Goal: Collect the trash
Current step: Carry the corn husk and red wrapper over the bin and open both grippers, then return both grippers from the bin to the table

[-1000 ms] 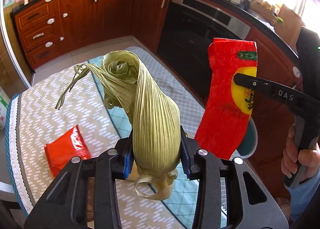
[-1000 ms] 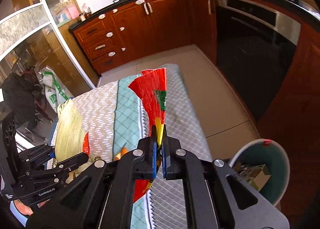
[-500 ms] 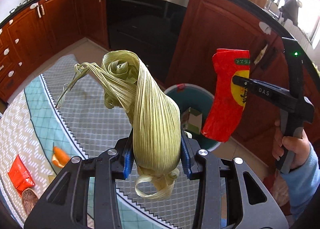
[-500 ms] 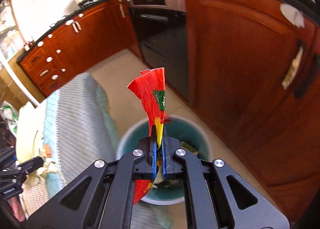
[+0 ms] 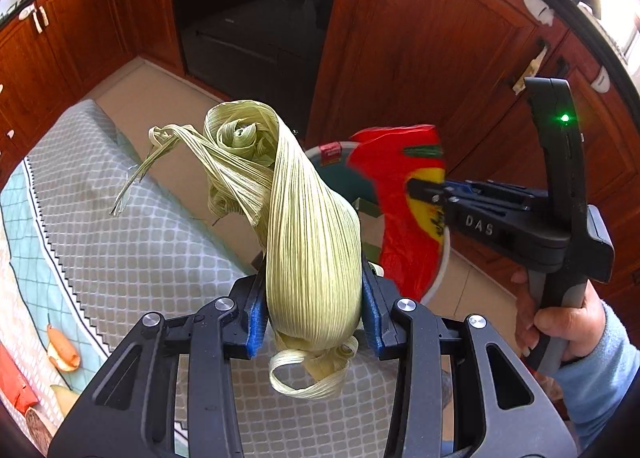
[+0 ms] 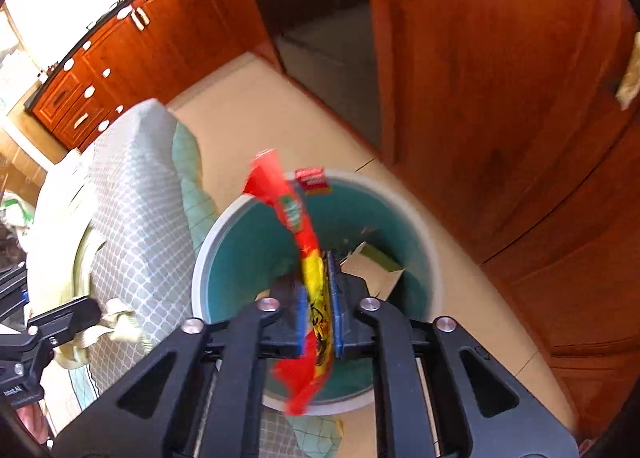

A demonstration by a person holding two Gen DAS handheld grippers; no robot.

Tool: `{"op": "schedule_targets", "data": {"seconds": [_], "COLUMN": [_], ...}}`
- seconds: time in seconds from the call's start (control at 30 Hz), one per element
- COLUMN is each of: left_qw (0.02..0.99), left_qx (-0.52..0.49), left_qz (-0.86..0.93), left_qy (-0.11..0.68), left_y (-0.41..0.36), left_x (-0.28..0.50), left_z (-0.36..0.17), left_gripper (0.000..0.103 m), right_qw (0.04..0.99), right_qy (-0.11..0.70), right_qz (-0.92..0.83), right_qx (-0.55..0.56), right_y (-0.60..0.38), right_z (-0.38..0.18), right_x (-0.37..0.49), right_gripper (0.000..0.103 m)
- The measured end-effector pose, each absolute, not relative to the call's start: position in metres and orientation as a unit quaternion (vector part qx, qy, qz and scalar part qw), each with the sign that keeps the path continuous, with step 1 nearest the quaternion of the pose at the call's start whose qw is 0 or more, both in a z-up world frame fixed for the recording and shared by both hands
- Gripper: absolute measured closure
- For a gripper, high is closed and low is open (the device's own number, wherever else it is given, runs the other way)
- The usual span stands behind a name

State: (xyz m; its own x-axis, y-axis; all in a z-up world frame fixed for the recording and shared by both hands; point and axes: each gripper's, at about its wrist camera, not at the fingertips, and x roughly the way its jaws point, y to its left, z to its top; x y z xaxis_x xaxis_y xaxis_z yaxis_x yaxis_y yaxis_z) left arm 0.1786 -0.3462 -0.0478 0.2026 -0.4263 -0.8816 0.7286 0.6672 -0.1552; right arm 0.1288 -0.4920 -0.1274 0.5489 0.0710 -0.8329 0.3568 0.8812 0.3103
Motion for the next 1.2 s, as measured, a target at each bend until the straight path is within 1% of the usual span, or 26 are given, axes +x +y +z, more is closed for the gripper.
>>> {"op": "schedule_targets", "data": {"seconds": [0.03,0.07,0.13,0.33,0.47,0.57,0.67,0.7,0.73,1.0,1.07,1.2], "left_qw": [0.758,0.756,0.752,0.736,0.724,0.714,0.713,0.715,0.718,0.722,0.724,0.73], "left_qx": [0.151,0.153,0.156,0.163,0.175,0.177,0.182,0.184,0.187,0.184,0.178,0.168], "left_qz": [-0.381,-0.382,-0.385,-0.397,-0.405,-0.408,-0.407,-0.406,-0.404,-0.389,-0.384,-0.381], "left_qy": [0.507,0.509,0.512,0.524,0.53,0.54,0.541,0.539,0.536,0.543,0.544,0.543], "left_y": [-0.35,-0.352,-0.358,-0.375,-0.387,-0.395,-0.402,-0.406,-0.408,-0.39,-0.384,-0.382], "left_x": [0.18,0.182,0.183,0.188,0.188,0.19,0.193,0.191,0.192,0.198,0.201,0.191], "left_z": [-0.051,-0.054,-0.06,-0.078,-0.091,-0.101,-0.108,-0.11,-0.111,-0.116,-0.115,-0.104], "left_gripper": [0.063,0.063,0.063,0.063,0.063,0.06,0.047,0.037,0.035,0.035,0.035,0.035], "right_qw": [0.848,0.848,0.848,0.842,0.835,0.831,0.83,0.829,0.828,0.825,0.823,0.822], "right_qy": [0.467,0.465,0.462,0.46,0.462,0.465,0.468,0.469,0.47,0.477,0.481,0.483], "right_qz": [-0.079,-0.077,-0.079,-0.095,-0.107,-0.111,-0.112,-0.113,-0.113,-0.116,-0.114,-0.111], "right_qx": [0.237,0.242,0.246,0.265,0.278,0.284,0.283,0.283,0.283,0.281,0.282,0.279], "right_y": [-0.493,-0.493,-0.492,-0.5,-0.508,-0.511,-0.512,-0.512,-0.512,-0.51,-0.508,-0.501], "right_z": [-0.129,-0.13,-0.131,-0.129,-0.132,-0.134,-0.136,-0.136,-0.136,-0.136,-0.136,-0.135], "right_x": [0.13,0.13,0.131,0.125,0.118,0.117,0.116,0.116,0.117,0.119,0.12,0.121], "right_gripper": [0.056,0.043,0.043,0.028,0.028,0.028,0.028,0.028,0.028,0.028,0.023,0.023]}}
